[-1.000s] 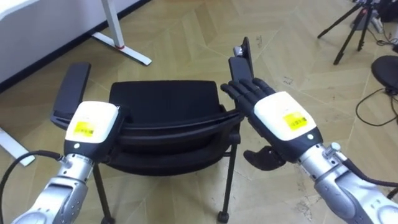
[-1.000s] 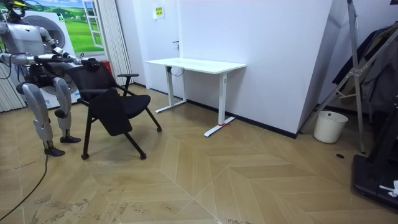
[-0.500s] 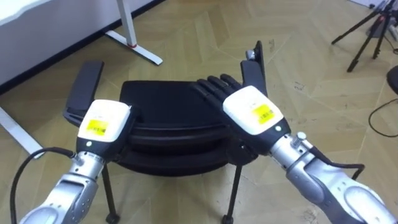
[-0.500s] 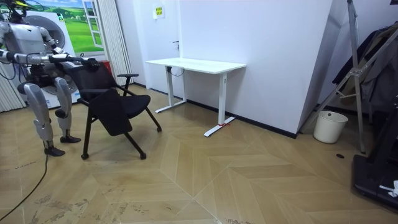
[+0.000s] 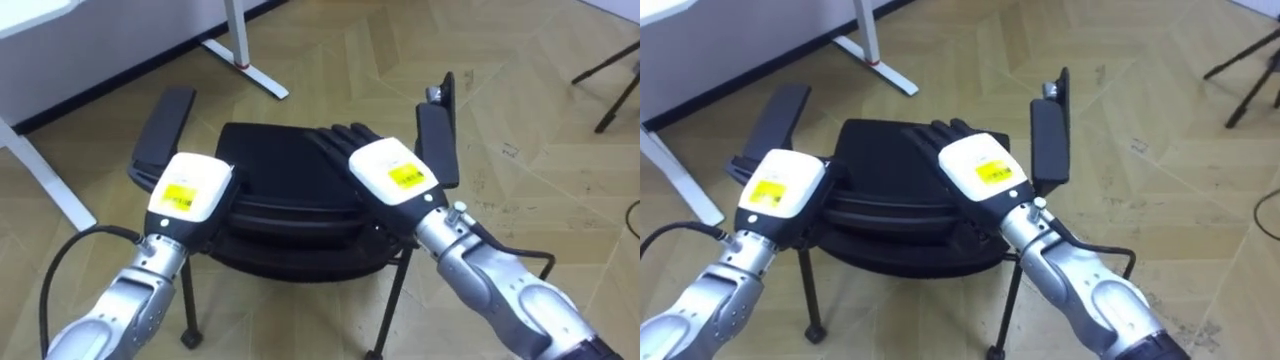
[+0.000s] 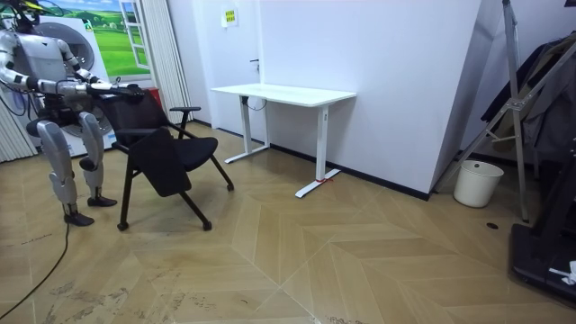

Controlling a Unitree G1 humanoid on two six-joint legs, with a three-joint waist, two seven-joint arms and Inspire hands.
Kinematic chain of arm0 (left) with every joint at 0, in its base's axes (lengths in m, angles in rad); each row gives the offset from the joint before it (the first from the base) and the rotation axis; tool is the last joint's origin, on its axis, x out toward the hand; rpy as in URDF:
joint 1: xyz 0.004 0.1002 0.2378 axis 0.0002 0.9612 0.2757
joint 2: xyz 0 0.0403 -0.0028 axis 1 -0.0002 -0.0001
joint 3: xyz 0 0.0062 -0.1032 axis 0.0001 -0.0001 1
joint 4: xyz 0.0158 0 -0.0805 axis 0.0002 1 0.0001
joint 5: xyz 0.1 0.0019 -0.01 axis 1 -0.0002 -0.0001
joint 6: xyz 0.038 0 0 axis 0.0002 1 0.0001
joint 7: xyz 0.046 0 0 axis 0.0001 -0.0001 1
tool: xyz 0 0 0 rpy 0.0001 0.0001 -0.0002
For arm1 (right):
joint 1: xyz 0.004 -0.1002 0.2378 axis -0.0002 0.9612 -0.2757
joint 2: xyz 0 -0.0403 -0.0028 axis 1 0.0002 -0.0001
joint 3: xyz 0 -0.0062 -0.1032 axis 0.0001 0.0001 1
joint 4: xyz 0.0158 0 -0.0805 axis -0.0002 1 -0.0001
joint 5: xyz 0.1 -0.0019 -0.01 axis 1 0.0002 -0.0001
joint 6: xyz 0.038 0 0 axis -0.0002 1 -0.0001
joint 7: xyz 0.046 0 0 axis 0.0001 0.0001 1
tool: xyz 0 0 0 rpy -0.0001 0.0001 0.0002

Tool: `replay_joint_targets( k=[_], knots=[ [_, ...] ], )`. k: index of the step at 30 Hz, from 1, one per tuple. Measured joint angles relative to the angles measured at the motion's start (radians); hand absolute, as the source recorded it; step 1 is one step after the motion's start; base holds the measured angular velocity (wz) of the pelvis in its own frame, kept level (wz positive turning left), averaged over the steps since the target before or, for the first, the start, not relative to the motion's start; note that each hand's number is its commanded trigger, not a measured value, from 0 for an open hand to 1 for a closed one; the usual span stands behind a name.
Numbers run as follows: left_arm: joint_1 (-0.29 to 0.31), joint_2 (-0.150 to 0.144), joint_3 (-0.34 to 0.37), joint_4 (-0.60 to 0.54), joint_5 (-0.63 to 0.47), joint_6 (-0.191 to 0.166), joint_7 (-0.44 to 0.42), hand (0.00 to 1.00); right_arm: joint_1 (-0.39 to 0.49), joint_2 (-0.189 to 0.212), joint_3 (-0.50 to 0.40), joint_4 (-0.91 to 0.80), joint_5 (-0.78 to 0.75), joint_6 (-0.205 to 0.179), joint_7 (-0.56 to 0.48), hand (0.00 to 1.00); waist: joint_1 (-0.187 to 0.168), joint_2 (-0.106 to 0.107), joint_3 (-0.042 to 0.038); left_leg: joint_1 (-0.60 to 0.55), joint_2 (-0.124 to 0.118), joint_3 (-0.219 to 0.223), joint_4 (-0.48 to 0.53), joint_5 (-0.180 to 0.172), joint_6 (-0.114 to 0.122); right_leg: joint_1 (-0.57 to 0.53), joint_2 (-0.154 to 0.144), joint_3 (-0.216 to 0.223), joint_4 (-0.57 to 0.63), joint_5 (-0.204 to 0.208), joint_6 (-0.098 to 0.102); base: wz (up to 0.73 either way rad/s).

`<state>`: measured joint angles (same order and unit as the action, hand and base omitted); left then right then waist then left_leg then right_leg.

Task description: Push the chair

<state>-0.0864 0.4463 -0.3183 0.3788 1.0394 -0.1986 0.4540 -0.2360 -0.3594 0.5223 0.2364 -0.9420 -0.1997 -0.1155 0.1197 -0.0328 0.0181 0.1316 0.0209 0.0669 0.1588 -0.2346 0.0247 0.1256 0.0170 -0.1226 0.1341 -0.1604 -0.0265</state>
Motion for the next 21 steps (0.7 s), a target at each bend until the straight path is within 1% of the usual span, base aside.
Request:
replay_joint_targets(
  k=[2,6,9,12,13,14,16,19,20,21],
  knots=[
    [-0.002,-0.001,-0.001,-0.001,0.000,0.000,-0.001,1.00,-0.005,0.000,0.005,0.009,0.000,0.003,0.010,0.00,-0.004,-0.001,0.0005,-0.002,-0.001,-0.016,-0.001,0.000,0.000,0.001,-0.001,-0.015,0.000,0.000,0.000,0.11],
    [-0.006,-0.007,-0.003,-0.001,0.000,0.003,-0.008,1.00,-0.014,0.003,0.006,0.081,0.003,0.008,0.017,0.00,-0.007,-0.002,0.0005,0.000,-0.002,-0.026,-0.001,0.000,0.000,0.005,0.001,-0.016,0.000,0.000,0.000,0.06],
    [-0.008,-0.008,-0.009,-0.003,0.000,0.009,-0.014,1.00,-0.016,0.005,0.006,0.096,0.002,0.012,0.017,0.00,-0.013,-0.002,0.0004,0.000,-0.003,-0.039,-0.001,0.000,0.000,0.010,0.001,-0.019,-0.001,0.000,0.000,0.09],
    [-0.009,-0.010,-0.009,-0.002,0.001,0.009,-0.021,1.00,-0.016,0.005,0.006,0.109,-0.005,0.004,0.003,0.00,-0.021,-0.001,0.0006,0.000,-0.005,-0.042,0.001,0.000,0.000,0.014,0.001,-0.019,-0.002,0.000,0.000,0.08],
    [-0.009,-0.014,-0.009,0.001,0.001,0.009,-0.022,1.00,-0.016,0.007,0.006,0.119,-0.013,0.001,-0.012,0.00,-0.022,0.001,0.0003,0.001,-0.012,-0.043,0.002,0.000,0.000,0.015,0.000,-0.019,-0.002,0.000,0.000,0.00],
    [-0.009,-0.016,-0.008,0.003,0.001,0.009,-0.022,1.00,-0.016,0.008,0.006,0.124,-0.014,-0.002,-0.017,0.00,-0.023,0.002,0.0002,0.002,-0.012,-0.044,0.003,0.000,0.000,0.017,0.000,-0.019,-0.003,0.000,0.000,0.00],
    [-0.009,-0.021,-0.009,0.008,0.001,0.009,-0.022,1.00,-0.016,0.009,0.004,0.146,-0.017,-0.018,-0.048,0.00,-0.033,0.006,-0.0002,0.003,-0.015,-0.046,0.005,0.000,0.000,0.018,-0.002,-0.017,-0.003,0.000,0.000,0.04],
    [-0.009,-0.028,-0.009,0.017,0.001,0.009,-0.019,1.00,-0.018,0.009,0.003,0.172,-0.039,-0.028,-0.086,0.00,-0.036,0.011,-0.0010,0.005,-0.018,-0.047,0.005,0.000,0.001,0.022,-0.006,-0.017,-0.004,-0.001,0.001,0.00],
    [-0.009,-0.031,-0.009,0.020,0.001,0.009,-0.018,1.00,-0.018,0.010,0.003,0.178,-0.045,-0.030,-0.094,0.19,-0.037,0.012,-0.0006,0.007,-0.018,-0.049,0.005,0.000,0.001,0.023,-0.007,-0.017,-0.004,-0.001,0.002,0.00],
    [-0.010,-0.036,-0.009,0.028,0.002,0.009,-0.014,1.00,-0.018,0.010,0.004,0.186,-0.051,-0.031,-0.105,0.59,-0.037,0.015,0.0010,0.014,-0.018,-0.051,0.005,0.001,0.001,0.031,-0.011,-0.017,-0.006,-0.003,0.005,0.00]
  ],
)
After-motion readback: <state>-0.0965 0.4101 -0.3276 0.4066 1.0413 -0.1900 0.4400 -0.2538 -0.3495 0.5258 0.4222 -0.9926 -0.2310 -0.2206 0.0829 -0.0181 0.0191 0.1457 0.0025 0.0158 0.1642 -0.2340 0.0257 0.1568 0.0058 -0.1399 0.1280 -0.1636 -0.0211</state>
